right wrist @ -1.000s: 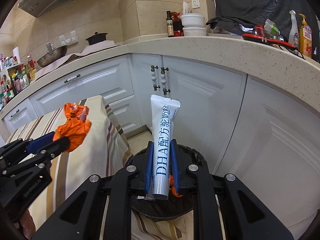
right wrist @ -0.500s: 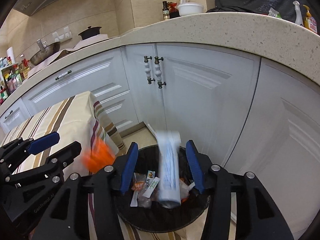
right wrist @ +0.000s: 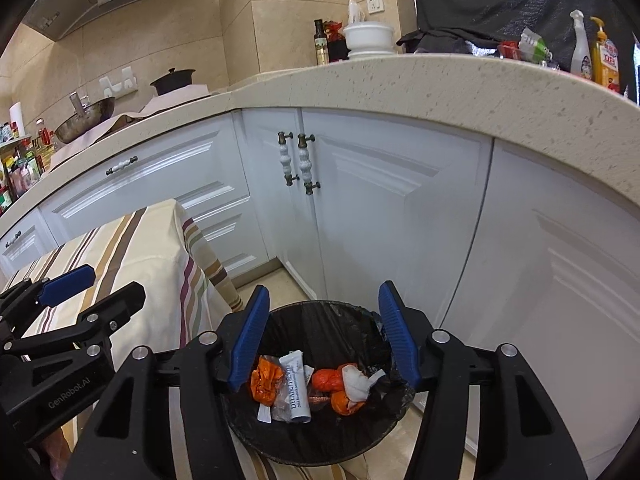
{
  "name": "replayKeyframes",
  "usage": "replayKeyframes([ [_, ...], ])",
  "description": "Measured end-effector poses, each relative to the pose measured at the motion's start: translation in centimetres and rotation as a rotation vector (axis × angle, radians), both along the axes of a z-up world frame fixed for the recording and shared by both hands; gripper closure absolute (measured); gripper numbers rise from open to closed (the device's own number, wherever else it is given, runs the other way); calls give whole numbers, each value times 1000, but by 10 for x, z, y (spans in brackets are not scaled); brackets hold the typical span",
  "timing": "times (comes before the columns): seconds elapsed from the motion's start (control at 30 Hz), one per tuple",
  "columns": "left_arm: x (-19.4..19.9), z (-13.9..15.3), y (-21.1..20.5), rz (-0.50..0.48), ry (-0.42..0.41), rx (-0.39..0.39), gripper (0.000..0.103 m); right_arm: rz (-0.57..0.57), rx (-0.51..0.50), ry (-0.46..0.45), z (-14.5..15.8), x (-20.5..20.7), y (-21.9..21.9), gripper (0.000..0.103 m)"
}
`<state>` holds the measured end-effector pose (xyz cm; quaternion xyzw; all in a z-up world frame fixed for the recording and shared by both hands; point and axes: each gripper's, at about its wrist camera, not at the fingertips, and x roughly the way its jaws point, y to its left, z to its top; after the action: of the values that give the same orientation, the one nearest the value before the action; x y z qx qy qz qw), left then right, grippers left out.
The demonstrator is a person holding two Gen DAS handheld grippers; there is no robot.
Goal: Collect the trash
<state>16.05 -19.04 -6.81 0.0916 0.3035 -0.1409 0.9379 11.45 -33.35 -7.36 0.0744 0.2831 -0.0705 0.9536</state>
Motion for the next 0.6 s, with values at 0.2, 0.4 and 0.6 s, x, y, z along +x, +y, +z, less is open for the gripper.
replayKeyframes([
  [0.2, -12, 11, 9, 7, -23, -19, 31, -9, -19, -21, 12, -12, 6, 41],
  [0.4, -32, 25, 24, 14, -58, -36, 23, -13, -35, -42, 24, -28, 16, 37],
  [0.6, -53, 37, 42, 25, -81, -48, 18, -6, -48, -68, 39, -47, 30, 33],
])
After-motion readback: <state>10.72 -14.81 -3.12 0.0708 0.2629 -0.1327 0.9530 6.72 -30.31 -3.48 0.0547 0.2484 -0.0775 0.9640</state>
